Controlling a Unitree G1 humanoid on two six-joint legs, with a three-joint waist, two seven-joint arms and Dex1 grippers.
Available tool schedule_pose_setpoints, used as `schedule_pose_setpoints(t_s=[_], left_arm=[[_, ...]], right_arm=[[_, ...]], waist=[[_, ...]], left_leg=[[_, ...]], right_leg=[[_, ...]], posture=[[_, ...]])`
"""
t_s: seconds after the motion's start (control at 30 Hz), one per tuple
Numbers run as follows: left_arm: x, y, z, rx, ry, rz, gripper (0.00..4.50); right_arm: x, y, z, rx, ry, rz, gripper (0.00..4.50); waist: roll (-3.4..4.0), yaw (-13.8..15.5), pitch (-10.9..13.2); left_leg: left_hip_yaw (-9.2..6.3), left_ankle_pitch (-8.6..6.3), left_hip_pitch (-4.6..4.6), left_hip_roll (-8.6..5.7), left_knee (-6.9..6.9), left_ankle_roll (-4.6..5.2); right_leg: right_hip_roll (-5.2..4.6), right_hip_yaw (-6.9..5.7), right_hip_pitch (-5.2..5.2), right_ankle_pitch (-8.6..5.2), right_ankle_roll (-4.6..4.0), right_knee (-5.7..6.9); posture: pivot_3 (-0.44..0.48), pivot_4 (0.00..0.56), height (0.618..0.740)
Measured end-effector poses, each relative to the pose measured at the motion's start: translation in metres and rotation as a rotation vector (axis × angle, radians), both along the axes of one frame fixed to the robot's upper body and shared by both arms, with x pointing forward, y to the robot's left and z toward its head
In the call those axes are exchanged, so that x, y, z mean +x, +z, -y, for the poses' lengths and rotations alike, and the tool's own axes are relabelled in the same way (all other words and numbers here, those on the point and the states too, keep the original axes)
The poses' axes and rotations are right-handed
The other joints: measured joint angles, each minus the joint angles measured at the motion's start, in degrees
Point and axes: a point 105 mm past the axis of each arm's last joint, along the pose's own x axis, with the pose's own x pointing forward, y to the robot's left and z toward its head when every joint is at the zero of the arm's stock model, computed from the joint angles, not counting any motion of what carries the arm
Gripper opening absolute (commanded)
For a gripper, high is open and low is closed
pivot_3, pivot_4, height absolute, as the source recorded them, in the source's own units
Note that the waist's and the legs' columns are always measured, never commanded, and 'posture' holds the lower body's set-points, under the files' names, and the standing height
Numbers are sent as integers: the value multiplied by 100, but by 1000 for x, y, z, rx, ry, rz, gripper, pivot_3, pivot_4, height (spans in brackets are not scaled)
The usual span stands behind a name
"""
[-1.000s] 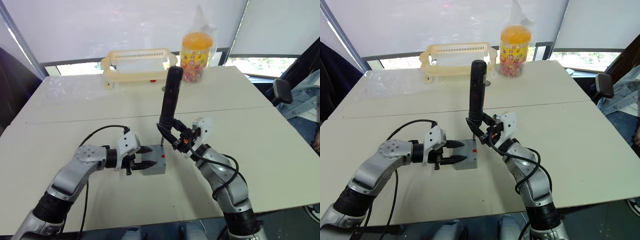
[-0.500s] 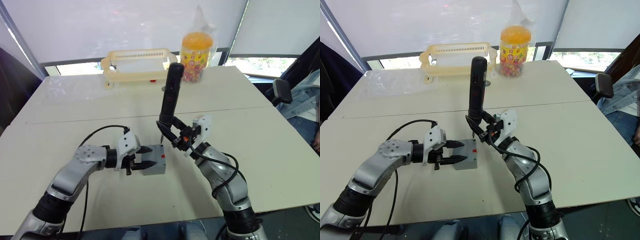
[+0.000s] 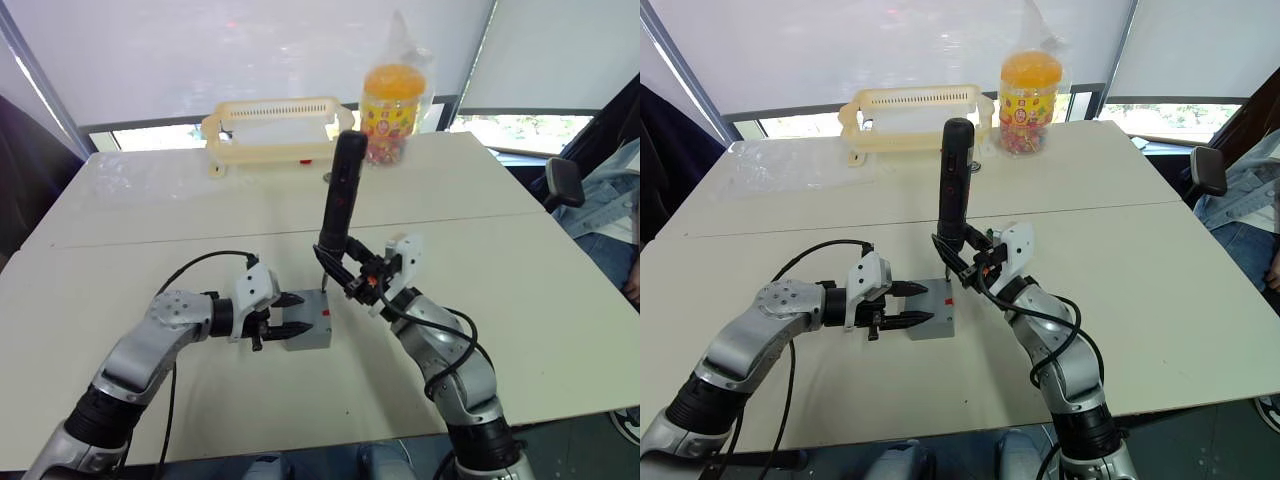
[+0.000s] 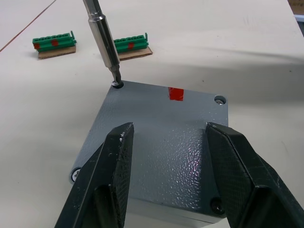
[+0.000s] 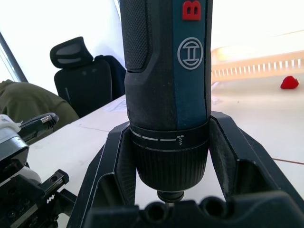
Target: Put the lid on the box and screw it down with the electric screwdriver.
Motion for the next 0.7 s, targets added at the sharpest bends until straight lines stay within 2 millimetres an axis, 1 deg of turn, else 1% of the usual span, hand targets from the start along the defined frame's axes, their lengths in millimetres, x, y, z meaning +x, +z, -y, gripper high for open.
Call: schedule_pose_setpoints(t_s=[0.3,0.5,0.6,0.7], left_arm=[[0,0,0,0,1,0,2428],[0,0,0,0,2,0,2428],[0,0,-1,2,3,-1,2428],[0,0,-1,4,2,0,2428]], right_arm=[[0,-2,-1,-8,3,27,1743],[1,-1,2,21,8,-9,1743],[1,2,2,30,3,-17,1743],[4,12,1,37,-1,8,1743]], waist=[[0,0,0],[0,3,0],[0,-1,0],[0,1,0]], left_leg=[[0,0,2,0,0,0],[-1,0,2,2,0,0],[-1,0,2,2,0,0],[-2,0,2,1,-1,0]], right_leg=[[0,0,3,0,0,-1],[0,0,3,0,0,-1],[0,0,3,0,0,-1],[1,-1,3,0,0,-2]], posture=[[0,150,740],[0,150,740],[0,150,740],[0,150,740]])
